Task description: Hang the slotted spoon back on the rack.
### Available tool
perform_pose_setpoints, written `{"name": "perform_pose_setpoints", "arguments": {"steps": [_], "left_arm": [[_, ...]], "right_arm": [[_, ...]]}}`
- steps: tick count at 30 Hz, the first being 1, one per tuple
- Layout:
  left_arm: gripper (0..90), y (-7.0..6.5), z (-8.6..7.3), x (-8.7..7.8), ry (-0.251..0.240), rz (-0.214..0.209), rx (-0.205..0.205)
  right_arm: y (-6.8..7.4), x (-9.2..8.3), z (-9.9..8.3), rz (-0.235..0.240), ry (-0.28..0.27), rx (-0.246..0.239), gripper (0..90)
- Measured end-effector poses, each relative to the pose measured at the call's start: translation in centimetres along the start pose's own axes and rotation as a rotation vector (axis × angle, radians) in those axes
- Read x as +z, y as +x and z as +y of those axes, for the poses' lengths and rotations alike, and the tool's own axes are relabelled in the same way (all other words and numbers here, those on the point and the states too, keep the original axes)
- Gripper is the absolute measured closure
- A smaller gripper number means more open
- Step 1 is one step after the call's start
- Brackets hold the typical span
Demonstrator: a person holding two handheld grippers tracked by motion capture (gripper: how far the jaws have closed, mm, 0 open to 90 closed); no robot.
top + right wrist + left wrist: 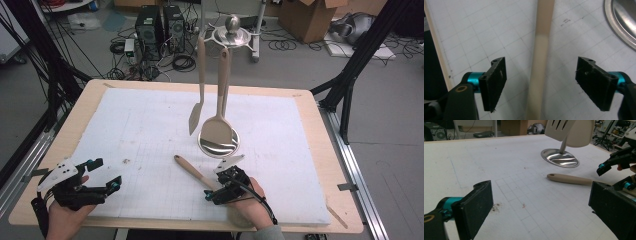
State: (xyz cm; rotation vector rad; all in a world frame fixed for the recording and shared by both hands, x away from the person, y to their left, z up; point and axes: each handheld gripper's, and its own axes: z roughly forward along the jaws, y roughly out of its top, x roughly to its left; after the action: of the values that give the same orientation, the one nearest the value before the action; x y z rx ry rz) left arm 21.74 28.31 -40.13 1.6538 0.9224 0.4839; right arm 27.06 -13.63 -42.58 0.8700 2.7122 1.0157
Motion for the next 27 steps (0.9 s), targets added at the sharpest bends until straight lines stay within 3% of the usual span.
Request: {"name": "perform_pose_setpoints", "arguments": {"steps": [16, 24, 27], "left_arm": [[6.1, 0.09, -0.06, -0.02, 0.001, 0.005, -0.003], [6.2, 0.06, -0.09, 0.01, 0.003, 0.004, -0.001], [6.1, 0.06, -0.12, 0.06, 0.003, 0.005, -0.002]], "right_arm": [[0.29, 0.22, -0.16, -0.013, 0.047, 0.008, 48.6], [0.47, 0.39, -0.29, -0.039, 0.050, -0.022, 58.2], [0.42, 0.32, -0.44, -0.042, 0.040, -0.012, 61.5]]}}
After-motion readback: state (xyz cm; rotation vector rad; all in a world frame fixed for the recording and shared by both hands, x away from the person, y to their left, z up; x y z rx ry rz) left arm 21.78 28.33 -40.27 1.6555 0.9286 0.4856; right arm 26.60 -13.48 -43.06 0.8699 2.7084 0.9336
